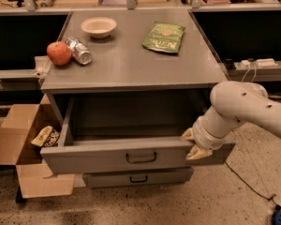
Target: Open top drawer
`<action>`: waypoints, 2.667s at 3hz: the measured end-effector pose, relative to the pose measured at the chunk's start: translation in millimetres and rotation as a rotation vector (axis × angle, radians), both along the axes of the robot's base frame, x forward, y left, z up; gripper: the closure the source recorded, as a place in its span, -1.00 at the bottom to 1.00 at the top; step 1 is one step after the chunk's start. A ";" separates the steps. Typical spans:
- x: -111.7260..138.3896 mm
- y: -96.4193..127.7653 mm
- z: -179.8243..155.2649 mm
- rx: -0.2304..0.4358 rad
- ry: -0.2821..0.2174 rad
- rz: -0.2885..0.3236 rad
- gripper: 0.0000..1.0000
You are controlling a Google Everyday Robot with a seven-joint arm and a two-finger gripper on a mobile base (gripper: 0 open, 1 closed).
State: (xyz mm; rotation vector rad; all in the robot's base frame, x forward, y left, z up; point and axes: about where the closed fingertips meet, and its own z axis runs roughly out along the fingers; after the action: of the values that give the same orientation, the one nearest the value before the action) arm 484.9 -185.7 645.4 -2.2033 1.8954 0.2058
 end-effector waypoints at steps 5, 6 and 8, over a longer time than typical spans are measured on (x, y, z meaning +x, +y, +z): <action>-31.0 -9.2 0.2 0.037 -0.004 -0.050 0.69; -31.0 -9.2 0.1 0.037 -0.004 -0.050 0.21; -31.1 -9.2 0.1 0.037 -0.004 -0.050 -0.72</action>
Offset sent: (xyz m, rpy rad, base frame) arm -0.0941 -0.0448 -0.0103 0.0680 0.0109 -0.1602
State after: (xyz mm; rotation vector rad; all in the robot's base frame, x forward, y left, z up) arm 453.8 -194.9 645.5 -2.1284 1.9267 0.2251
